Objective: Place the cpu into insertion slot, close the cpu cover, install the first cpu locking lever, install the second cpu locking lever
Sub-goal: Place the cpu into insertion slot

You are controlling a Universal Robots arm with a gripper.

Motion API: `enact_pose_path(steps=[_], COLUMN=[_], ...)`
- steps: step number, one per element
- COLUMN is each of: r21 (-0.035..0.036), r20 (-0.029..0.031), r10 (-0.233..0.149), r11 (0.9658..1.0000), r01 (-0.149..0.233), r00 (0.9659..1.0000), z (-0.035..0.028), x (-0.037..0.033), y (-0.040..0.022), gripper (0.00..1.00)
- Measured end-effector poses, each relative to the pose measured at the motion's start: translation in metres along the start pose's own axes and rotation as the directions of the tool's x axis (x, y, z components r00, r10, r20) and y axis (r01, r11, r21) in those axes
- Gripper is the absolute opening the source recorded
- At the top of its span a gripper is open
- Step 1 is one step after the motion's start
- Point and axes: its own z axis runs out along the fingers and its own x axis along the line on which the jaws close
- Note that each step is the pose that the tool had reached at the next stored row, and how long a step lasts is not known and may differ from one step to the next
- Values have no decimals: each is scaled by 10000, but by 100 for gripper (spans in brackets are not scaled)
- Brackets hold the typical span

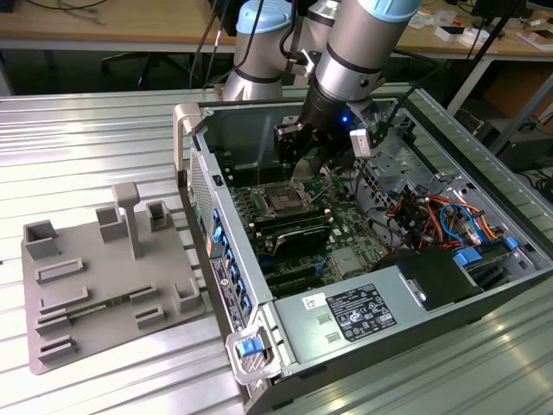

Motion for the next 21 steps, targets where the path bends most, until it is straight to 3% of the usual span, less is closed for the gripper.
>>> enact_pose_path(steps=[21], r21=[-10], r20=[45], r10=[525], r11=[9986], r01=[-525], r00=[9986], z=[1], x=[0], y=[0], gripper=[55])
